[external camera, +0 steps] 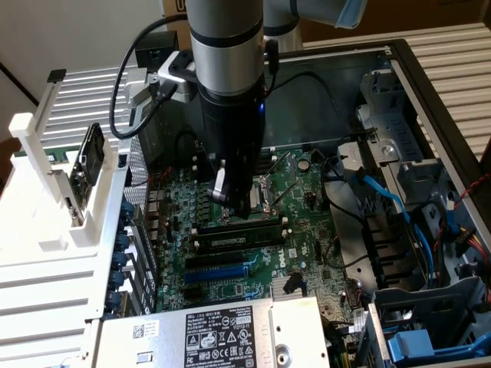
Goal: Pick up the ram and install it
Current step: 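Press down the ram until it locks into place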
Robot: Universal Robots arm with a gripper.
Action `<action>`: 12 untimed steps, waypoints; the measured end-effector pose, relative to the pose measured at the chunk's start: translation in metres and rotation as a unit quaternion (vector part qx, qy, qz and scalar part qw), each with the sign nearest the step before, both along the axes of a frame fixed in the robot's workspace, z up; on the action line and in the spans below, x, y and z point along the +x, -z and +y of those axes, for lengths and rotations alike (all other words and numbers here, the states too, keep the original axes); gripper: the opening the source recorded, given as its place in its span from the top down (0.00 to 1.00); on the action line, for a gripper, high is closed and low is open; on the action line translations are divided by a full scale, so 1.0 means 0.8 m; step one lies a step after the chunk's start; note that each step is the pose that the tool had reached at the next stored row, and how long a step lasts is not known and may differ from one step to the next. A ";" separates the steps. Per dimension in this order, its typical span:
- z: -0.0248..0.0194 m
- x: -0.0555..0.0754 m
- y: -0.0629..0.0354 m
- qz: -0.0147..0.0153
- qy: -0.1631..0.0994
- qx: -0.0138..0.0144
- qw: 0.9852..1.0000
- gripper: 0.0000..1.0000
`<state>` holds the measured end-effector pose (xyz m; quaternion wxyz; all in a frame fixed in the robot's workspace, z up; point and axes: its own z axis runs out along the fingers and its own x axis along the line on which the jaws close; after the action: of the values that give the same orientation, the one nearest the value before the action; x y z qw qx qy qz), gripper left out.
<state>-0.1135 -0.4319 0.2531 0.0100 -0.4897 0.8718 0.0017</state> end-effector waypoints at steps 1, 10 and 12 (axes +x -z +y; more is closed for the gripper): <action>0.0000 0.000 0.000 0.000 0.008 0.000 1.000 0.90; 0.0000 0.000 0.001 0.000 0.085 0.000 0.996 0.90; 0.0000 0.000 0.001 0.000 0.102 0.000 0.995 0.90</action>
<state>-0.1135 -0.4319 0.2524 0.0101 -0.3983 0.9172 0.0007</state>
